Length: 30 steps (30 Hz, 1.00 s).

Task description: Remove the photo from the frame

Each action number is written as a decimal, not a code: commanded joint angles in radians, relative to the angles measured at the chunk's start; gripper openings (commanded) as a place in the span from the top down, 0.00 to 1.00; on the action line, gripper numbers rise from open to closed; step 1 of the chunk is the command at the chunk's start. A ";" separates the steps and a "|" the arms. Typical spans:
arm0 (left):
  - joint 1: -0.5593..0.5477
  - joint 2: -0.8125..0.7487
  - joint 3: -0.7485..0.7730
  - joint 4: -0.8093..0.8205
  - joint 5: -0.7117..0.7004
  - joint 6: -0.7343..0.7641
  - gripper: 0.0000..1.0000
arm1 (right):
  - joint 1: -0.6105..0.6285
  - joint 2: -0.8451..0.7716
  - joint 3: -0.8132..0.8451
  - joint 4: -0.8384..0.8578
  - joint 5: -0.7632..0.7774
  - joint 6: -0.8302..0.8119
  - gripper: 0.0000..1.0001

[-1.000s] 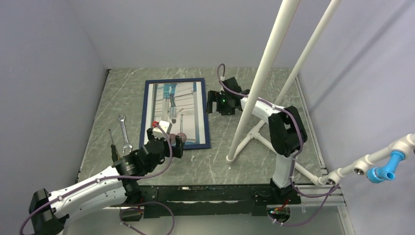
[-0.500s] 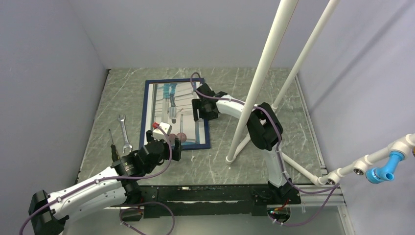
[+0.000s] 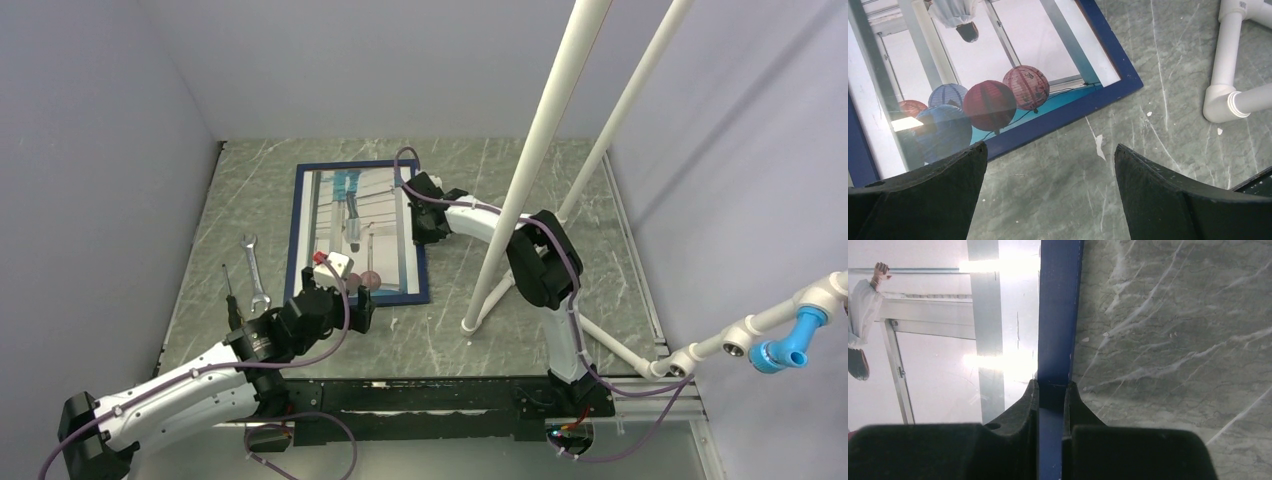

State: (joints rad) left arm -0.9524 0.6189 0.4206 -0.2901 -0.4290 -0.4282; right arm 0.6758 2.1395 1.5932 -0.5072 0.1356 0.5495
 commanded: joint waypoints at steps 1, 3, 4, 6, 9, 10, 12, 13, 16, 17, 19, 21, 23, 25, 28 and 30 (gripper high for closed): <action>0.004 0.023 0.010 0.027 0.030 0.039 0.01 | 0.006 -0.040 -0.053 0.014 0.018 -0.022 1.00; 0.004 0.046 0.017 0.022 0.029 0.046 0.01 | -0.001 -0.056 -0.067 0.025 0.007 -0.026 1.00; 0.004 0.055 0.018 0.028 0.032 0.050 0.00 | -0.005 -0.062 -0.071 0.025 0.010 -0.024 1.00; 0.004 0.082 0.018 0.050 0.042 0.065 0.01 | -0.016 -0.079 -0.081 0.028 0.008 -0.020 1.00; 0.004 0.153 0.030 0.105 0.078 0.120 0.01 | -0.031 -0.095 -0.072 0.004 -0.018 -0.004 1.00; 0.004 0.185 0.043 0.117 0.087 0.145 0.01 | -0.035 -0.104 -0.066 -0.010 -0.019 0.002 1.00; 0.004 0.256 0.071 0.134 0.090 0.186 0.01 | -0.046 -0.124 -0.055 -0.041 -0.015 0.033 1.00; 0.004 0.293 0.085 0.142 0.094 0.208 0.01 | -0.053 -0.134 -0.056 -0.048 -0.024 0.046 1.00; 0.001 0.390 0.117 0.186 0.101 0.266 0.01 | -0.079 -0.152 -0.042 -0.076 -0.063 0.069 1.00; -0.003 0.413 0.124 0.201 0.097 0.280 0.00 | -0.084 -0.151 -0.030 -0.094 -0.068 0.079 1.00; -0.026 0.449 0.138 0.225 0.070 0.315 0.00 | -0.095 -0.151 -0.005 -0.128 -0.088 0.096 1.00; -0.078 0.484 0.157 0.247 0.009 0.352 0.00 | -0.104 -0.149 0.018 -0.155 -0.102 0.118 1.00; -0.127 0.528 0.182 0.259 -0.049 0.377 0.01 | -0.115 -0.139 0.041 -0.191 -0.122 0.145 1.00; -0.178 0.588 0.209 0.264 -0.099 0.397 0.00 | -0.125 -0.134 0.055 -0.206 -0.131 0.166 1.00; -0.232 0.689 0.237 0.282 -0.160 0.445 0.01 | -0.131 -0.132 0.071 -0.214 -0.183 0.186 1.00; -0.257 0.747 0.244 0.329 -0.186 0.487 0.01 | -0.133 -0.128 0.085 -0.223 -0.199 0.193 1.00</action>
State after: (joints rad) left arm -1.1614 1.2804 0.6281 -0.0479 -0.5053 -0.0418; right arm 0.5568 2.0640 1.5963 -0.7174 0.0154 0.6487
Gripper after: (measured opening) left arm 0.994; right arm 0.180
